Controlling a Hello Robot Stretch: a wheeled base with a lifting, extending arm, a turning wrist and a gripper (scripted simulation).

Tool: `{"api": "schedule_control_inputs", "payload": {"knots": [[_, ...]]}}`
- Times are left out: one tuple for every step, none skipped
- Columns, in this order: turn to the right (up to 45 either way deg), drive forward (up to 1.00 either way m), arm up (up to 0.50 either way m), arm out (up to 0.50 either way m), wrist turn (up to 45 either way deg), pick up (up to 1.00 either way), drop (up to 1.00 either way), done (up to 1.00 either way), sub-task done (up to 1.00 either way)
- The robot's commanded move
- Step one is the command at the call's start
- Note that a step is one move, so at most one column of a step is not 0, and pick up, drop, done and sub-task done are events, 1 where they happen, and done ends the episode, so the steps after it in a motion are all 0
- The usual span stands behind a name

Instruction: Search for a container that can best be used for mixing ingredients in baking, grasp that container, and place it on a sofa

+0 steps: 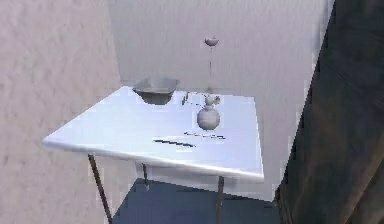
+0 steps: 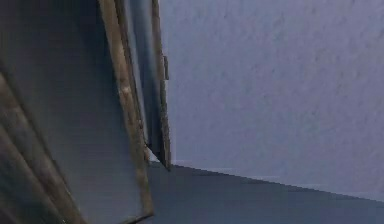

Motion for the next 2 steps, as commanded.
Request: {"api": "schedule_control_inputs", "payload": {"knots": [[-45.0,0.0,0.0,0.0,0.0,0.0,0.0,0.0,0.0],[-45.0,0.0,0.0,0.0,0.0,0.0,0.0,0.0,0.0]]}}
